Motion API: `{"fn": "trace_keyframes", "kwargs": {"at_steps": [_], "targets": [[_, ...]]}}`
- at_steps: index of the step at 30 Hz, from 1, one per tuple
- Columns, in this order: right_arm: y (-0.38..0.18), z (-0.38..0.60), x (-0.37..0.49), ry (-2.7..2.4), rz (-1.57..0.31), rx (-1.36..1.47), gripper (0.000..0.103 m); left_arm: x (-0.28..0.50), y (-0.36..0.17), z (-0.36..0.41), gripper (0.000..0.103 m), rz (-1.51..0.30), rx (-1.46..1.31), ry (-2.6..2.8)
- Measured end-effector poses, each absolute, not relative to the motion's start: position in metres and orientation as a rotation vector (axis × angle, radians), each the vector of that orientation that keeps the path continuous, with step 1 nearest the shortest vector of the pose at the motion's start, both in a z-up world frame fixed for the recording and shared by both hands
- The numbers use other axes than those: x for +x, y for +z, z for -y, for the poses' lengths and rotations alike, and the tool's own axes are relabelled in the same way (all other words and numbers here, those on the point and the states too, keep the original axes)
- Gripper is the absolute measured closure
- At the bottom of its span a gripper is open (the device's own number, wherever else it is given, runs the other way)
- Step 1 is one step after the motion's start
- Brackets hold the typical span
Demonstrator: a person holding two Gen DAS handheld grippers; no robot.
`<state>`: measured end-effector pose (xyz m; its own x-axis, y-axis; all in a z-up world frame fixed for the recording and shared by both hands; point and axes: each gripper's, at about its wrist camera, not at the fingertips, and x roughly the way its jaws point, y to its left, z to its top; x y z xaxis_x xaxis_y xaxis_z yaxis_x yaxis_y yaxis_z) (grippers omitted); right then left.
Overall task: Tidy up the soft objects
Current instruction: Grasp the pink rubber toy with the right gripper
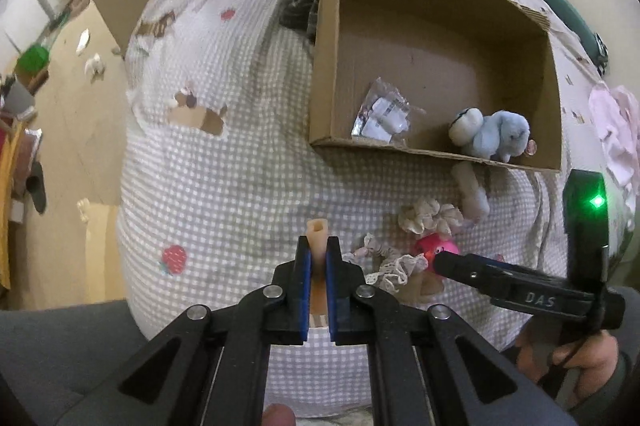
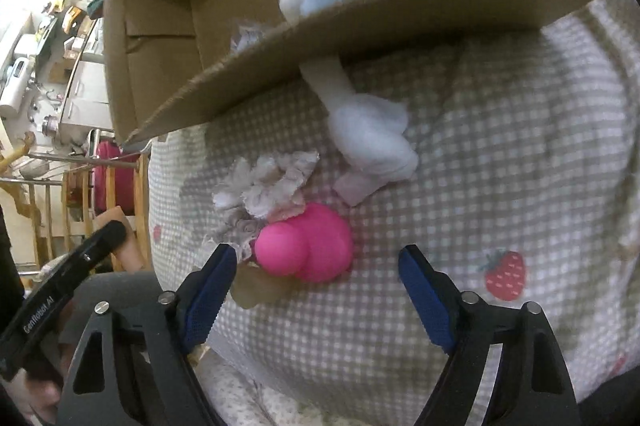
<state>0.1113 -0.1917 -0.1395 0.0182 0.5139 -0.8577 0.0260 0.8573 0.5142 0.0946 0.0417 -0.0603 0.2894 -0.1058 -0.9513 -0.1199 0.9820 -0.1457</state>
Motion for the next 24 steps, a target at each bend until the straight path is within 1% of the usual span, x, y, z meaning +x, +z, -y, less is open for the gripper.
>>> {"fn": "trace_keyframes", "kwargs": {"at_steps": [4, 6, 7, 8, 17, 21, 24], "targets": [[-0.152, 0.19, 0.112, 0.392, -1.519, 0.481, 0.014, 0.099, -0.071, -0.042, 0.097, -1.3, -0.216, 0.014], [-0.155, 0.191, 0.114, 0.416, -1.516, 0.519, 0.027, 0.101, -0.075, -0.043, 0.097, -1.313, -0.24, 0.011], [-0.155, 0.191, 0.114, 0.419, -1.517, 0.52, 0.043, 0.101, -0.076, -0.044, 0.097, -1.315, -0.24, 0.015], [-0.156, 0.192, 0.114, 0.429, -1.521, 0.528, 0.046, 0.101, -0.076, -0.044, 0.097, -1.314, -0.239, 0.02], [-0.128, 0.21, 0.095, 0.415, -1.47, 0.481, 0.047, 0.099, -0.071, -0.053, 0.097, -1.289, -0.248, 0.057], [-0.112, 0.223, 0.086, 0.379, -1.434, 0.358, 0.048, 0.098, -0.07, -0.052, 0.097, -1.284, -0.235, 0.063], [-0.114, 0.229, 0.08, 0.371, -1.445, 0.362, 0.048, 0.097, -0.07, -0.047, 0.097, -1.276, -0.204, 0.069]]}}
